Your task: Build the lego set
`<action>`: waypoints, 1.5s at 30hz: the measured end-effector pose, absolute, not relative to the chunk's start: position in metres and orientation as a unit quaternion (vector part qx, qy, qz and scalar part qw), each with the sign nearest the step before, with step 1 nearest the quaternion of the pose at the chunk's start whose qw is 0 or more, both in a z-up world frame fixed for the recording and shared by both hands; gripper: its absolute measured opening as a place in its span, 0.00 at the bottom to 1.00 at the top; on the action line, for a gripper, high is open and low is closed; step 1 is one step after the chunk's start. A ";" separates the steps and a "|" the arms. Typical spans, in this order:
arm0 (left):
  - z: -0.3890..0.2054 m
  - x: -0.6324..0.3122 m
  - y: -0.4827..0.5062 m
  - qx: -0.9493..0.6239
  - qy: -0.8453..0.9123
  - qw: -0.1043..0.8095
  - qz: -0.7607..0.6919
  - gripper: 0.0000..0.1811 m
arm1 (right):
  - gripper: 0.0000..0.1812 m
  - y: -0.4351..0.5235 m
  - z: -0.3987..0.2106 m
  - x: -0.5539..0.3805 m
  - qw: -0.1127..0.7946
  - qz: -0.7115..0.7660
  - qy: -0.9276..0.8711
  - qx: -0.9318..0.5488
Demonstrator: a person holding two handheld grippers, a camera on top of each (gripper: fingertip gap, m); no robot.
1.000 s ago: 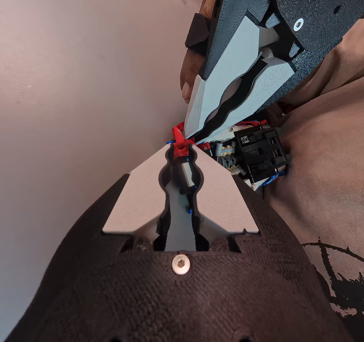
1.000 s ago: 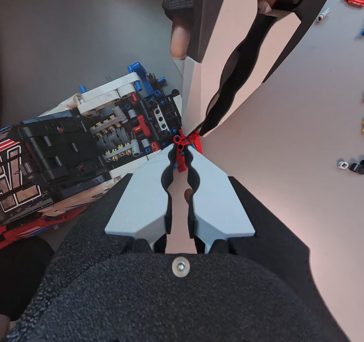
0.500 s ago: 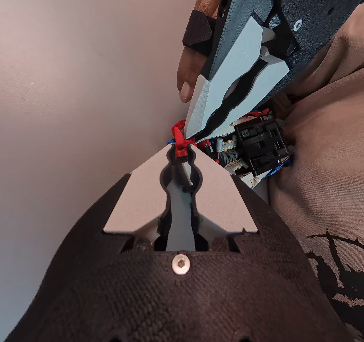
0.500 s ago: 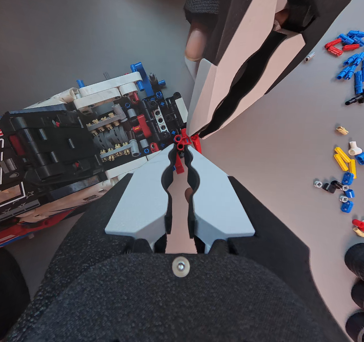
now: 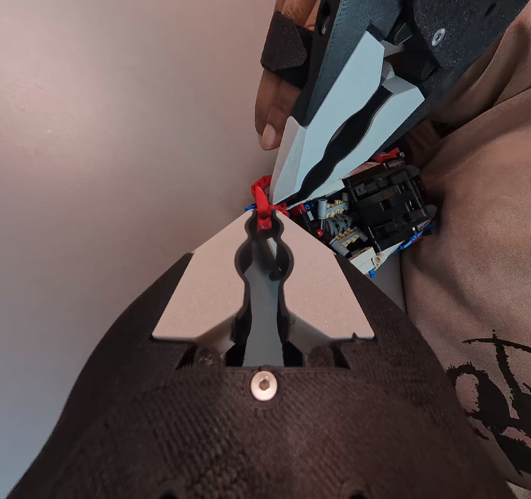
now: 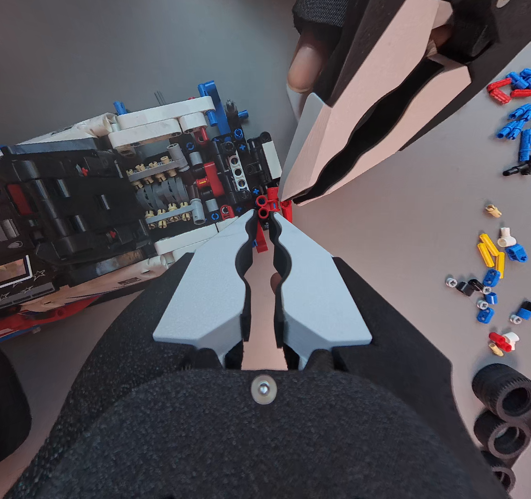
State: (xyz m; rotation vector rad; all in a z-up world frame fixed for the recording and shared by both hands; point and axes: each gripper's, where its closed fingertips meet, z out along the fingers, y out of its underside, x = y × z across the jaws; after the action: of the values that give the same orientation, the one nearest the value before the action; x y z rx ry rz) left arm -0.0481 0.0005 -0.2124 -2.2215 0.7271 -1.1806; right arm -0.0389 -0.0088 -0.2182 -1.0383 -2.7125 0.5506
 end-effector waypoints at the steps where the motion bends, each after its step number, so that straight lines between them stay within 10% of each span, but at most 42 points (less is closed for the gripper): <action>1: -0.212 -0.048 0.000 -0.819 0.274 0.260 -0.432 0.04 | 0.02 -0.009 -0.218 -0.039 0.090 0.183 -0.914 -0.350; 45: -0.213 -0.035 -0.011 -0.802 0.363 0.285 -0.379 0.06 | 0.04 -0.021 -0.212 -0.032 0.077 0.214 -0.910 -0.346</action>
State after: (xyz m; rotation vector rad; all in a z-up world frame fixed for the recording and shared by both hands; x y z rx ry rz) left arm -0.0354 -0.0105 -0.2134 -2.1448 0.9708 -1.0141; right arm -0.0317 -0.0205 -0.2124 -1.0374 -2.7274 0.6423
